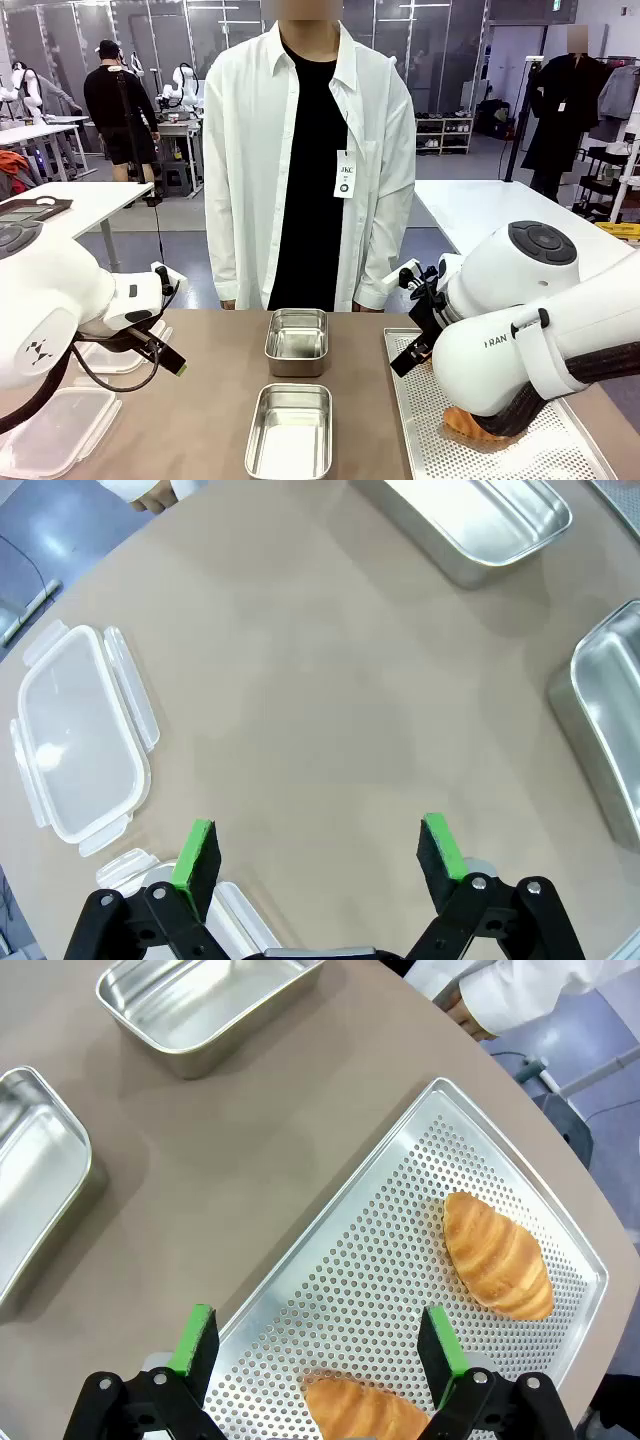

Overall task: Place the bread into the airtight container.
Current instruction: Pick up a Butter Roll and place it into an empty Airtight Container.

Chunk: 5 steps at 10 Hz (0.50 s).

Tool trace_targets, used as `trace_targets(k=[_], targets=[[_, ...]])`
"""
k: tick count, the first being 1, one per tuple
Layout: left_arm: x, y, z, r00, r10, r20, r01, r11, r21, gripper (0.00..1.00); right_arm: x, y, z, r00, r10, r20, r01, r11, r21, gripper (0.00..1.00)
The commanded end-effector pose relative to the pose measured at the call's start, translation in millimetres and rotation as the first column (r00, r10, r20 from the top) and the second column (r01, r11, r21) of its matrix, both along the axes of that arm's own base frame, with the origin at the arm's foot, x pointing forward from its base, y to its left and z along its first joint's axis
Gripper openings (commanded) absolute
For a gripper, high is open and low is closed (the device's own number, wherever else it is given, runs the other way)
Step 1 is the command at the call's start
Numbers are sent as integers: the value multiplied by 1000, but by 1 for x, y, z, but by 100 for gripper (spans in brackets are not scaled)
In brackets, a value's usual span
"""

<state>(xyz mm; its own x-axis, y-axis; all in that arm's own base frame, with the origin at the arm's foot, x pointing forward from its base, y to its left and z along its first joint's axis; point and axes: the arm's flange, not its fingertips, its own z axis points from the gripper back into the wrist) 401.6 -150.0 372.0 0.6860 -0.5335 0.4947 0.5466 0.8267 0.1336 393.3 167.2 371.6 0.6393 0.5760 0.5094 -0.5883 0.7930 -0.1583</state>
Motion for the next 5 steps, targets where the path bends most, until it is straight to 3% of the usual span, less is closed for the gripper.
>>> trace_targets(k=[1,5], targets=[[0,0,0,1000,0,0,0,1000,0,100,0,0,0,1000,0,0,0,1000,0,100],[0,0,0,1000,0,0,0,1000,0,100,0,0,0,1000,0,0,0,1000,0,100]])
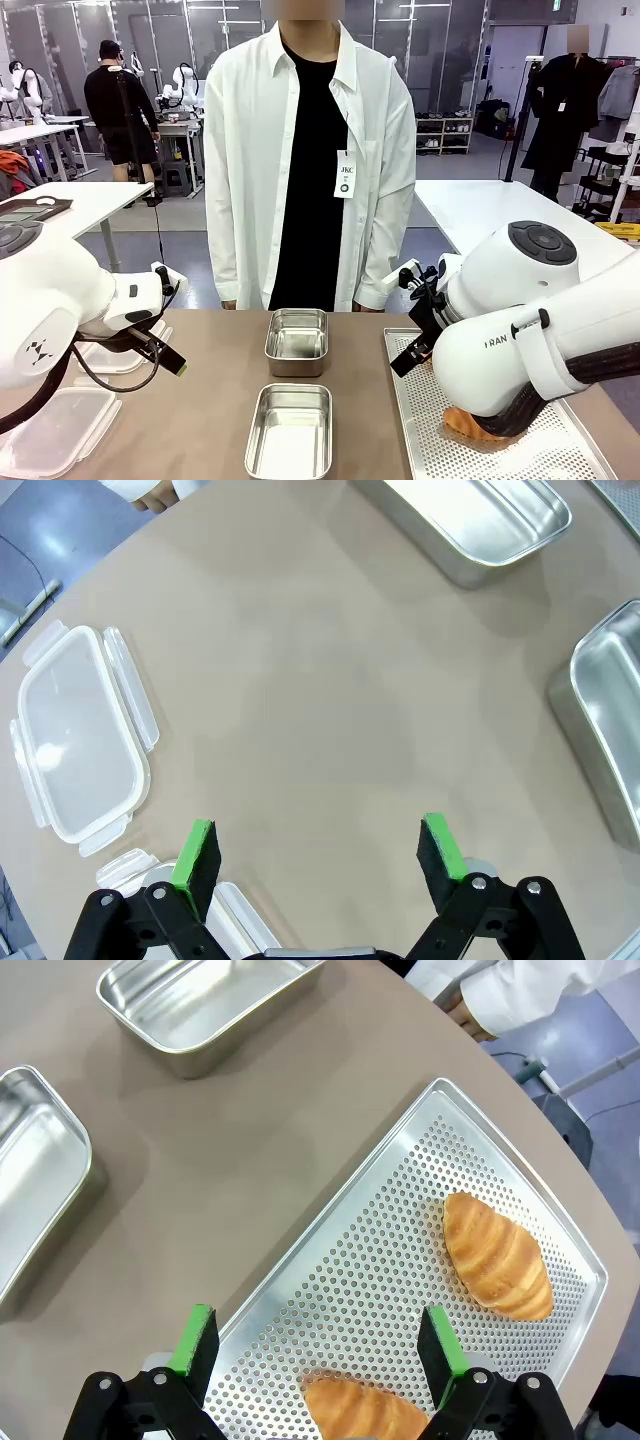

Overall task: Place the bread into the airtight container.
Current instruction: Pick up a Butter Roll and place it into an empty Airtight Container.

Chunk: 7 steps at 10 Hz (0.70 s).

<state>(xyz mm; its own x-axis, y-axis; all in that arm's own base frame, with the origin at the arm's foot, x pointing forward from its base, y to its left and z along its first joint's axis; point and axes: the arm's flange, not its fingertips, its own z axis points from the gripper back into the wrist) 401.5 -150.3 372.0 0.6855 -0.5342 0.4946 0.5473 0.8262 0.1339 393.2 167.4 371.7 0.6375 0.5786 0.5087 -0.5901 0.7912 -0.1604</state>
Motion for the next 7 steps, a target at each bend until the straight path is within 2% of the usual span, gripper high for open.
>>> trace_targets(k=[1,6,7], targets=[[0,0,0,1000,1,0,-1,1000,0,100,0,0,0,1000,-2,-1,2,1000,2,100],[0,0,0,1000,0,0,0,1000,0,100,0,0,0,1000,0,0,0,1000,0,100],[5,9,24,1000,-8,20,8,1000,19,100,0,-6,29,1000,2,-11,-2,1000,19,100]])
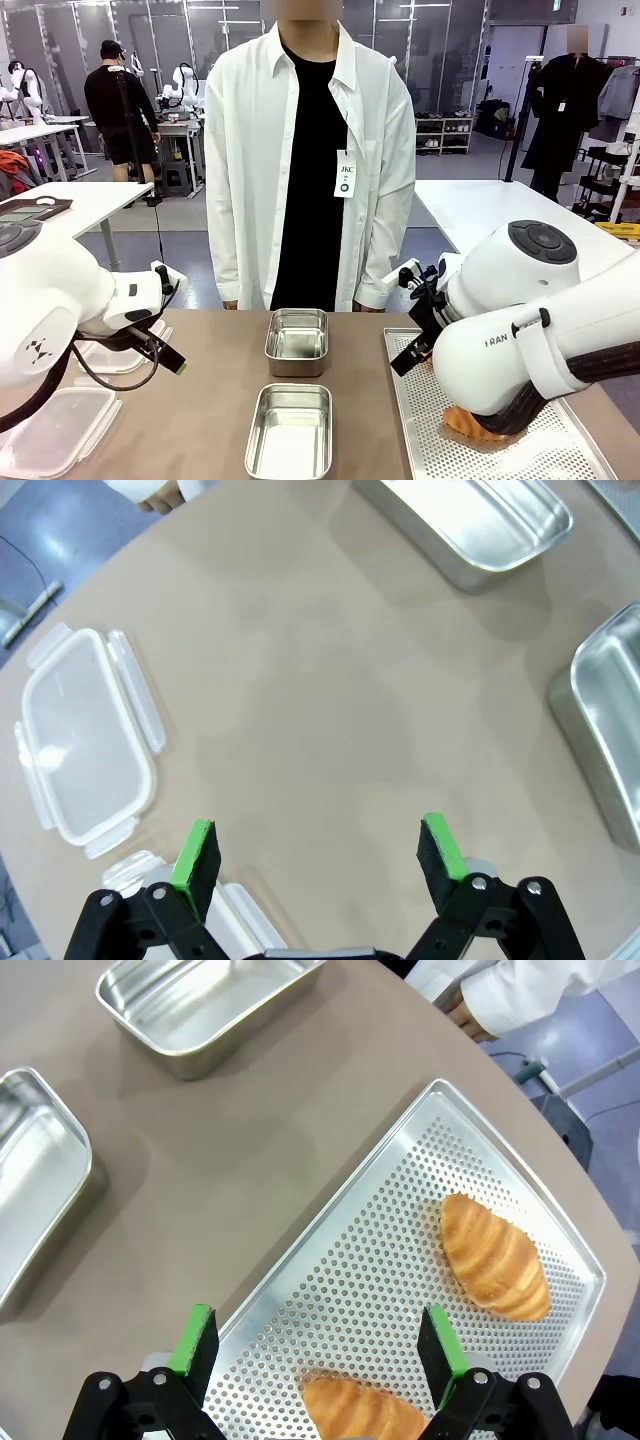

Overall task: Place the bread into the airtight container.
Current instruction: Pick up a Butter Roll and place it into an empty Airtight Container.

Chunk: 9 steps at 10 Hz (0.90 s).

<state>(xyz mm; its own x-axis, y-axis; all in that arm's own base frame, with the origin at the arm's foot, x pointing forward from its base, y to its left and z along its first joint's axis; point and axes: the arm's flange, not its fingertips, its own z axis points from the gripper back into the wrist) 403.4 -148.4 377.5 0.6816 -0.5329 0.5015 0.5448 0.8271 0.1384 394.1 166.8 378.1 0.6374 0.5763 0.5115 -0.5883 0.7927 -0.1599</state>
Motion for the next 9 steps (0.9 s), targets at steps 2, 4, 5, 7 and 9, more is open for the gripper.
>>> trace_targets(k=[2,4,5,7,9], targets=[[9,31,81,998,-20,-55,16,998,-64,100,2,-27,87,996,42,-79,-39,999,35,100],[-8,60,159,987,-79,-138,60,989,-138,100,-12,-65,163,997,53,-64,-50,998,48,100],[-23,78,197,979,-121,-166,95,983,-156,100,-27,-88,197,997,56,-61,-53,997,47,100],[-56,124,266,975,-191,-112,166,965,-205,100,-63,-143,259,992,115,-45,-112,990,81,100],[-95,166,319,983,-185,-18,174,947,-269,100,-111,-201,297,989,142,-31,-137,983,119,100]])
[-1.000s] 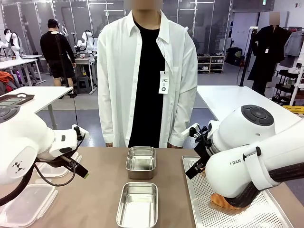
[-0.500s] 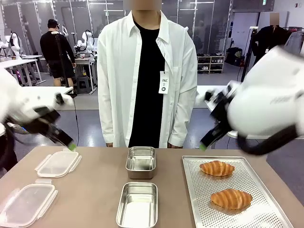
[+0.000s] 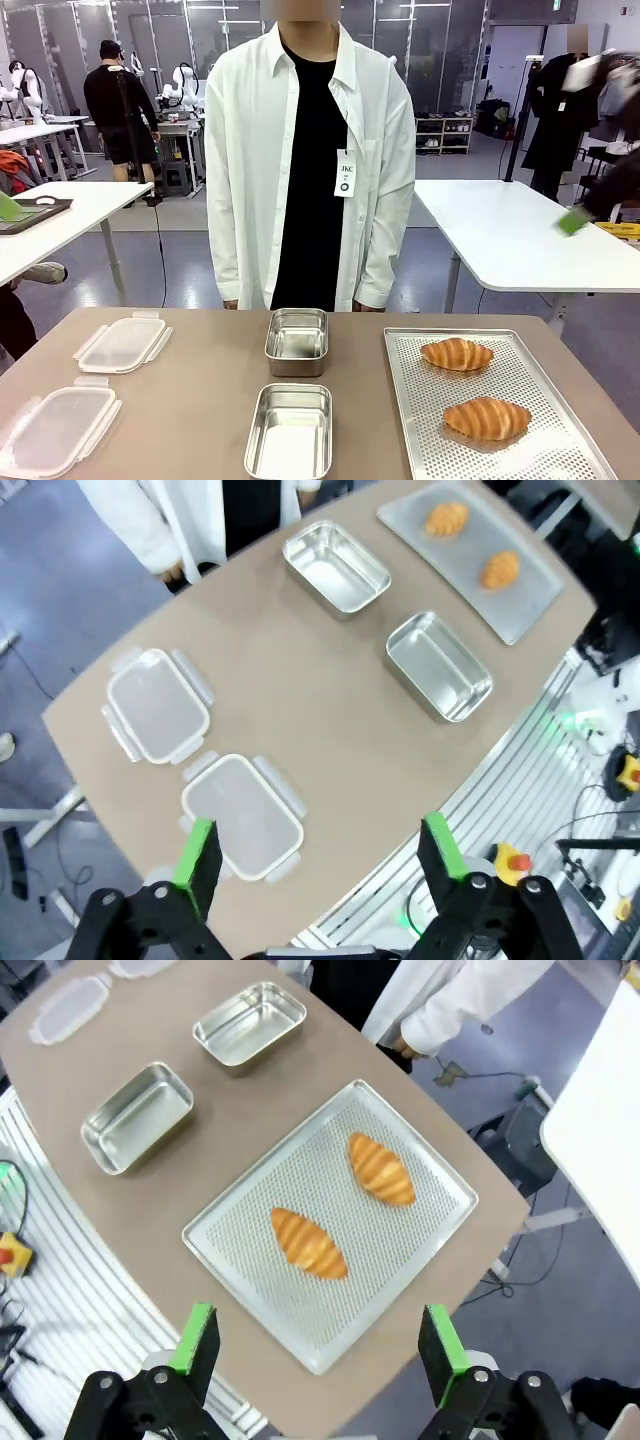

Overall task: Place the bread into the airtight container.
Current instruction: Pick up a Butter Roll and place it into an empty Airtight Container.

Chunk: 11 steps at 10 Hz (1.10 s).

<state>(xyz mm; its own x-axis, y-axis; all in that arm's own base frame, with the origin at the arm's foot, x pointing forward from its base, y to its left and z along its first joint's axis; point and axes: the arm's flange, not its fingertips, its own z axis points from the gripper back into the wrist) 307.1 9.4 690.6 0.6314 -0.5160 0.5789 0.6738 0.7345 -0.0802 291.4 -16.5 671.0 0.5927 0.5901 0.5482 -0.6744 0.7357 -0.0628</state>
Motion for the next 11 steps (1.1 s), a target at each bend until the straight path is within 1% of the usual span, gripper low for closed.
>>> trace_targets(k=[1,2,3,4,5,6,7,11], targets=[[-27,31,27,998,25,59,-20,996,-85,100,-30,-42,17,1000,24,9,-24,1000,3,100],[-42,45,39,996,65,54,-61,994,-85,100,-44,-63,28,1000,16,16,-17,999,28,100],[-55,57,47,995,82,59,-77,994,-83,100,-52,-75,32,1000,3,4,-3,1000,28,100],[-62,62,50,993,84,79,-75,991,-111,100,-58,-84,32,1000,3,-7,-2,999,36,100],[-61,62,47,991,99,85,-88,988,-124,100,-54,-86,28,1000,-2,-6,3,998,64,100],[-54,62,43,986,144,79,-130,979,-157,100,-62,-81,35,1000,-11,8,11,999,51,100],[-65,68,53,990,107,97,-98,991,-95,100,-62,-81,35,1000,-11,8,11,999,51,100],[-65,68,53,990,107,97,-98,991,-95,100,-62,-81,35,1000,-11,8,11,999,51,100]])
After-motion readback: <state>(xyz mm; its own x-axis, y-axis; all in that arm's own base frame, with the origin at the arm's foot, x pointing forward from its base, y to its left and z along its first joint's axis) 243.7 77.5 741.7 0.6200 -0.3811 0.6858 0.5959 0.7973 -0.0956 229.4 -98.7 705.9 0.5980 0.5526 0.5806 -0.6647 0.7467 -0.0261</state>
